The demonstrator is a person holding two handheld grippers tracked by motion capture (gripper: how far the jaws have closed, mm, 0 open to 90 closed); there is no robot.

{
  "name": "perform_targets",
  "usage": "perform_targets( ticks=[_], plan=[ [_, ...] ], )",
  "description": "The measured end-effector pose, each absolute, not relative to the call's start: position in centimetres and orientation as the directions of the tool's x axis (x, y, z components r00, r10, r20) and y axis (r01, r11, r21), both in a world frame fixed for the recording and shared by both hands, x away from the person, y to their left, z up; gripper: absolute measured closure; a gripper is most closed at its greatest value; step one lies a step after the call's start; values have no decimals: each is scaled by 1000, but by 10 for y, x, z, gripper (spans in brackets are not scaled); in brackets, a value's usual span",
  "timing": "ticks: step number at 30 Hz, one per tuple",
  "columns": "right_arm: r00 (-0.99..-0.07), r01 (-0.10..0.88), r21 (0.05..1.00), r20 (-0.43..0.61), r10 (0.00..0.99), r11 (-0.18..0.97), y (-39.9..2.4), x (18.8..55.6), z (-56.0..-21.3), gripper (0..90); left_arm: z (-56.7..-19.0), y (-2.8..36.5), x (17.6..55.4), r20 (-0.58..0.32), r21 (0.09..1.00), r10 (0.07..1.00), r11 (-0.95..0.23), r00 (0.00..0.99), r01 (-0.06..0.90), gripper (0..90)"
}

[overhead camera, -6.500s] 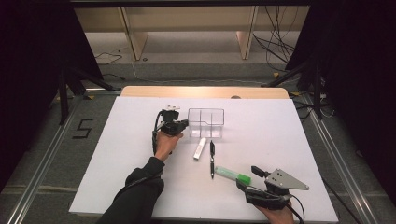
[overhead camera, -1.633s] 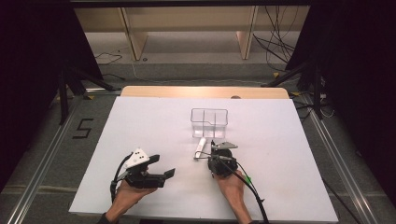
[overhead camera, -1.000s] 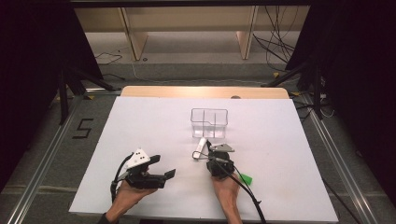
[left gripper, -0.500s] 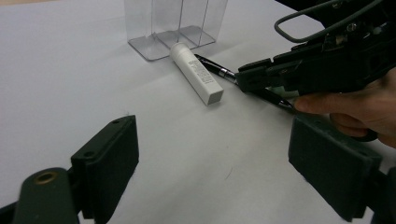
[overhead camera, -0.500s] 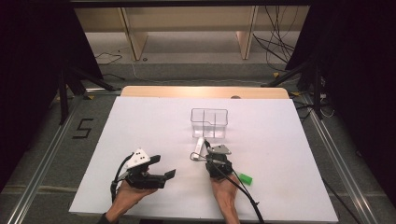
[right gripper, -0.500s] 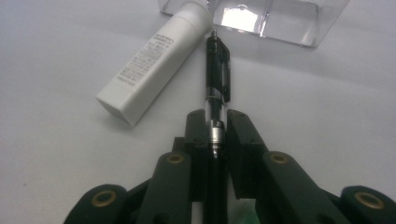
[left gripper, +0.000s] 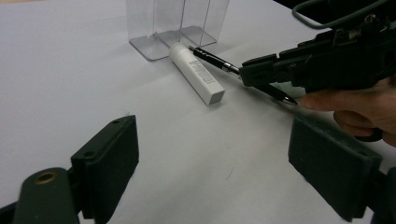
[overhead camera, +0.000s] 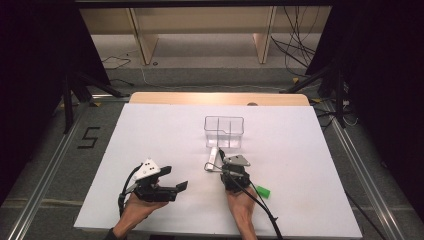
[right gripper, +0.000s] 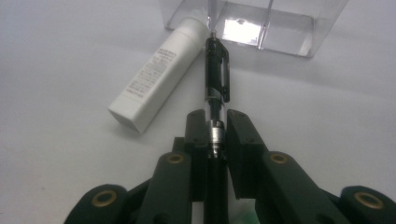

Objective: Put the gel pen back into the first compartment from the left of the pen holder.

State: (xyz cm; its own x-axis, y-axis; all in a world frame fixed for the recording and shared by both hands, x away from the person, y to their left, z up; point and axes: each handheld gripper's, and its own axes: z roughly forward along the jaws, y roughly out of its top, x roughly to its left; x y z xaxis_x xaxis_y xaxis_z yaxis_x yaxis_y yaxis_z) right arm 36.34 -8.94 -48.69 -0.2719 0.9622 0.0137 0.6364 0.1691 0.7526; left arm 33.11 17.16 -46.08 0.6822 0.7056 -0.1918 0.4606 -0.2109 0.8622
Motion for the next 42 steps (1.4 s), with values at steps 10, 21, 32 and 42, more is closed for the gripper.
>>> perform_targets(
  ticks=[10, 21, 32, 42],
  plan=[
    [-318, 585, 798, 61, 946, 146, -91, 360, -471, 802, -461, 172, 332, -196, 860, 708, -208, 679, 466, 160],
    [-494, 493, 839, 52, 868, 230, -98, 356, -429, 802, -462, 175, 334, -213, 855, 711, -195, 670, 480, 160],
    [-681, 380, 854, -2, 733, 355, -110, 319, -398, 802, -462, 177, 336, -239, 850, 702, -183, 671, 494, 160],
    [-749, 270, 855, -102, 655, 442, -120, 287, -402, 802, -455, 173, 333, -224, 856, 680, -205, 698, 475, 160]
  ],
)
